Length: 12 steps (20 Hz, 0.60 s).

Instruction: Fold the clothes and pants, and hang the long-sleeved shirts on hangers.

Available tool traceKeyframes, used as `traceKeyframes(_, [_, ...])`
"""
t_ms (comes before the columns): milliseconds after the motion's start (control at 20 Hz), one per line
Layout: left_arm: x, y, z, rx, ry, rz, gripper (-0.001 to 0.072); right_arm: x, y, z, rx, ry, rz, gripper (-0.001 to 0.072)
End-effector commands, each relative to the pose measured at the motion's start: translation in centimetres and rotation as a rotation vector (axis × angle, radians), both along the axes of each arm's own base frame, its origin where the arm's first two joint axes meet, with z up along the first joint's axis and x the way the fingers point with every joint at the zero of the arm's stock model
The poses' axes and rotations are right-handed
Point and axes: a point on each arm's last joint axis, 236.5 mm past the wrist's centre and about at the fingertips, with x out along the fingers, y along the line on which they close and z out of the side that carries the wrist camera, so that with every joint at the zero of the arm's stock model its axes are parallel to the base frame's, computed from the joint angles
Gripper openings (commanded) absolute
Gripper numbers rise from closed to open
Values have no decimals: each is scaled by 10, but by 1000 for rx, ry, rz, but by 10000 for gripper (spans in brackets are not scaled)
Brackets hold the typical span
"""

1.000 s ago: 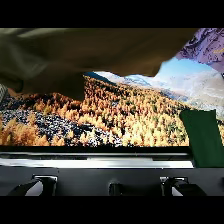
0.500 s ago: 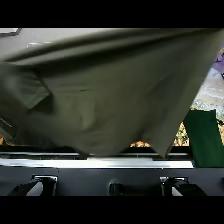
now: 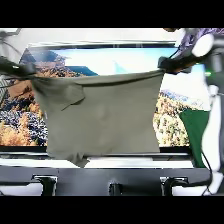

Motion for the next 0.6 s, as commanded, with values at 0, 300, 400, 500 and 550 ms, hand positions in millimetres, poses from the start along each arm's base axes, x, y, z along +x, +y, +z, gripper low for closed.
traceKeyframes(0, [77, -12, -82, -13, -71, 37, 12, 45, -15, -91, -62, 67, -56, 24])
traceKeyframes(300, [106, -11, -87, 0, -172, 17, 13, 70, -22, -109, -55, 11, -127, 24])
traceKeyframes(400, [90, -11, -102, 0, -81, 19, 14, 61, -22, -115, -59, 55, -127, 24])
traceKeyframes(500, [70, -11, -119, -1, 24, 21, 15, 50, -23, -121, -67, 108, -127, 25])
traceKeyframes(550, [61, -11, -127, 3, 73, 15, 15, 45, -23, -125, -70, 135, -127, 25])
